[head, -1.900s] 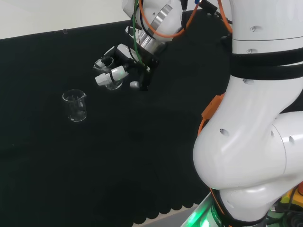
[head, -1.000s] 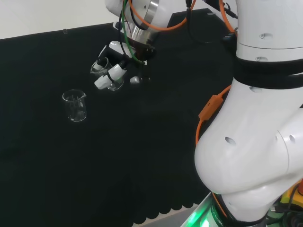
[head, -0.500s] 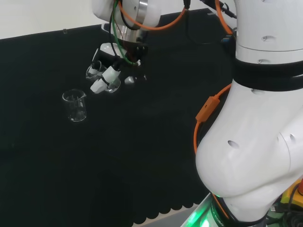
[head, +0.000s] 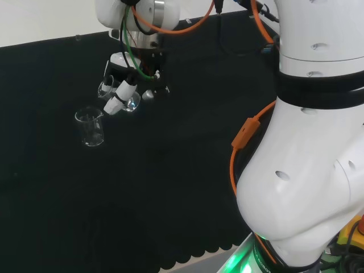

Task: Pour the water from the handheld beaker into the one on the table.

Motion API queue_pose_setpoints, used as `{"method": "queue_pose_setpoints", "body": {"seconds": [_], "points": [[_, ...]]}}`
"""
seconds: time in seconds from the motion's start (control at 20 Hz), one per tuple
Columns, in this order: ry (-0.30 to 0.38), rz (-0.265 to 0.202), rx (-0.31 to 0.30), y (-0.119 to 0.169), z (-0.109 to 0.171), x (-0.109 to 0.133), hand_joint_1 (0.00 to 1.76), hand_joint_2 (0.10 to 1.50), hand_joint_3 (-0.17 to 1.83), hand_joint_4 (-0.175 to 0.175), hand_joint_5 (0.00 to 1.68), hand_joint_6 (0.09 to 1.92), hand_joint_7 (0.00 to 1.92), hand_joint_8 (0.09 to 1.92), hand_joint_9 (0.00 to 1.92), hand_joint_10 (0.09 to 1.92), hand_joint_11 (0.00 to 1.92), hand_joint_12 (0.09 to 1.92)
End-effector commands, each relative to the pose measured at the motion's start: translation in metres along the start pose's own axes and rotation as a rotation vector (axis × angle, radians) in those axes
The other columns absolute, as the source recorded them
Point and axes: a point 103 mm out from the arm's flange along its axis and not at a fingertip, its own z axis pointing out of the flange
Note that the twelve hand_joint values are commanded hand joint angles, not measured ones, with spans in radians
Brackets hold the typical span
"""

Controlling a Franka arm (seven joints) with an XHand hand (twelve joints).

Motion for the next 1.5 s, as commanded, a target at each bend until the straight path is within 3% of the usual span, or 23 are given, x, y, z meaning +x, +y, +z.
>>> {"method": "queue_pose_setpoints", "body": {"seconds": [0.05,0.35,1.5], "points": [[-0.068,-0.003,0.049,0.000,0.001,0.005,1.22,0.59,0.64,-0.094,1.56,0.09,1.81,0.24,1.73,0.17,1.45,0.74],[-0.115,0.025,0.094,0.011,0.008,0.015,1.22,0.58,0.66,-0.123,1.56,0.11,1.80,0.26,1.72,0.19,1.45,0.72],[-0.260,0.059,0.182,0.020,0.009,0.026,1.22,0.58,0.67,-0.127,1.55,0.14,1.79,0.30,1.72,0.21,1.45,0.72]]}}
